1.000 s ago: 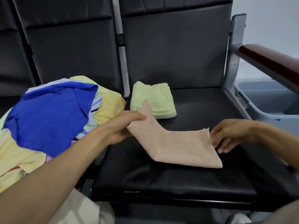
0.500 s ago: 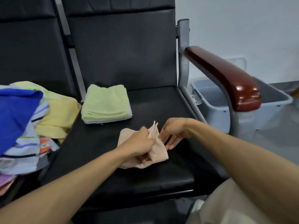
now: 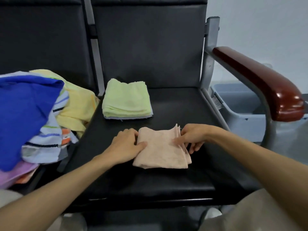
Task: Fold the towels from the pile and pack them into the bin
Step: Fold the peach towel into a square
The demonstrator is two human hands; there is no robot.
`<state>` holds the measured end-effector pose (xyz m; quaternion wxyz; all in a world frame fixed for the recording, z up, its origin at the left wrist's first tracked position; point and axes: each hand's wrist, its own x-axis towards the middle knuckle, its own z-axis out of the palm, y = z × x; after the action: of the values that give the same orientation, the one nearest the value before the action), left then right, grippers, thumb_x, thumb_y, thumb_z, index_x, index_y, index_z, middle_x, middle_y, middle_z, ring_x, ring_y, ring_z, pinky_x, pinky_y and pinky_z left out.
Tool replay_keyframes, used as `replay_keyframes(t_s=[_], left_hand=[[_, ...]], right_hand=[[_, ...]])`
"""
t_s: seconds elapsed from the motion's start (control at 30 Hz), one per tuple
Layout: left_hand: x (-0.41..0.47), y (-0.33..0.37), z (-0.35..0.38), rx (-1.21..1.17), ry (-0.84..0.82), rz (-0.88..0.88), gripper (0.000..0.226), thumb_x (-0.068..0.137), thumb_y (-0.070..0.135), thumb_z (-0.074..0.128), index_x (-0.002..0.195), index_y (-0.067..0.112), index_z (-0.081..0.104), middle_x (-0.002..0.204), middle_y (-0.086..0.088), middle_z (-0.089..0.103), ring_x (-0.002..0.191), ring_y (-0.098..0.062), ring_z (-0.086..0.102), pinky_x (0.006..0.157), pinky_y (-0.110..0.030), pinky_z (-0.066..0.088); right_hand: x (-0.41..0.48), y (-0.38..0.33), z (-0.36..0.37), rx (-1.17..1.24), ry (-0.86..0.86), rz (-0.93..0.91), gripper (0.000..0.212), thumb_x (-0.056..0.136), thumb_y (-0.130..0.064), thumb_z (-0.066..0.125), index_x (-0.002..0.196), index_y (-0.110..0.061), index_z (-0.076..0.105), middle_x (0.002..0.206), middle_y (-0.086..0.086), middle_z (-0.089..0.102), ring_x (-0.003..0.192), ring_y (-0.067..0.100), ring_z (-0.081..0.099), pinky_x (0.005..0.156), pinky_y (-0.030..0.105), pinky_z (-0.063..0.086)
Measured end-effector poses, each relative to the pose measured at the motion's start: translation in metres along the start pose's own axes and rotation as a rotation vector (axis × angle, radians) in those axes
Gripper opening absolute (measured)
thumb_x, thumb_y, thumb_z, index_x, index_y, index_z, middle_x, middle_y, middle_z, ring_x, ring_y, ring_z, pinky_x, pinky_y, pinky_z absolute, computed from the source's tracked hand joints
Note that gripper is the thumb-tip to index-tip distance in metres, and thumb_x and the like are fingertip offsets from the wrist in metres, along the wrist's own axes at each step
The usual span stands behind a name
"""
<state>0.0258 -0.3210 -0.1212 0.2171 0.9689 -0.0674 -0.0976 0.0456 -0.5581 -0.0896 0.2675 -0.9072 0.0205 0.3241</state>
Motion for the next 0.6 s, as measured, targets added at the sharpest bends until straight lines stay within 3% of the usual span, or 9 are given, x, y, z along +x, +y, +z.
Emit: replay_keyframes(t_s=[0.1,0.2,0.33,0.5,0.6], left_hand=[[0.000,-0.001,0.007,0.100,-0.025,0.025,0.042,0.086,0.056,0.057,0.112,0.023,0.049,0.108,0.006,0.049,0.104,-0.016,0.044,0.084,-0.031,0.036],[-0.001,0.002,0.000,-0.091,0.011,0.021,0.025,0.086,0.038,0.065,0.099,0.021,0.053,0.099,0.006,0.053,0.096,-0.016,0.052,0.080,-0.031,0.042],[-0.005,-0.002,-0.010,-0.418,0.048,-0.073,0.021,0.086,0.022,0.067,0.099,0.022,0.050,0.091,0.005,0.059,0.080,-0.009,0.057,0.072,-0.026,0.048],[-0.009,-0.001,-0.014,-0.955,0.067,-0.159,0.052,0.079,0.013,0.078,0.120,0.011,0.044,0.106,-0.008,0.064,0.095,-0.018,0.065,0.085,-0.034,0.054],[-0.011,0.002,-0.021,-1.232,-0.030,-0.153,0.066,0.071,0.021,0.082,0.127,0.006,0.051,0.114,-0.005,0.069,0.102,-0.019,0.067,0.081,-0.030,0.052]], right_hand=[[0.005,-0.005,0.000,-0.111,0.089,-0.021,0.021,0.093,-0.032,0.058,0.084,-0.013,0.061,0.079,0.000,0.067,0.059,0.011,0.059,0.049,0.020,0.044],[0.010,-0.012,0.001,-0.154,0.226,-0.115,0.025,0.095,-0.028,0.053,0.079,-0.010,0.058,0.077,0.001,0.060,0.062,0.012,0.054,0.053,0.021,0.044],[0.007,-0.015,0.003,0.187,0.273,-0.233,0.021,0.099,-0.029,0.050,0.086,-0.012,0.051,0.080,-0.002,0.055,0.069,0.010,0.053,0.060,0.021,0.044],[-0.012,-0.025,0.000,0.445,0.287,-0.508,0.018,0.099,-0.025,0.051,0.103,-0.008,0.055,0.096,0.012,0.066,0.084,0.019,0.062,0.076,0.039,0.053],[-0.027,-0.032,-0.008,0.624,0.248,-0.630,0.025,0.099,-0.021,0.049,0.115,-0.002,0.053,0.098,0.004,0.069,0.090,0.017,0.066,0.079,0.031,0.057]])
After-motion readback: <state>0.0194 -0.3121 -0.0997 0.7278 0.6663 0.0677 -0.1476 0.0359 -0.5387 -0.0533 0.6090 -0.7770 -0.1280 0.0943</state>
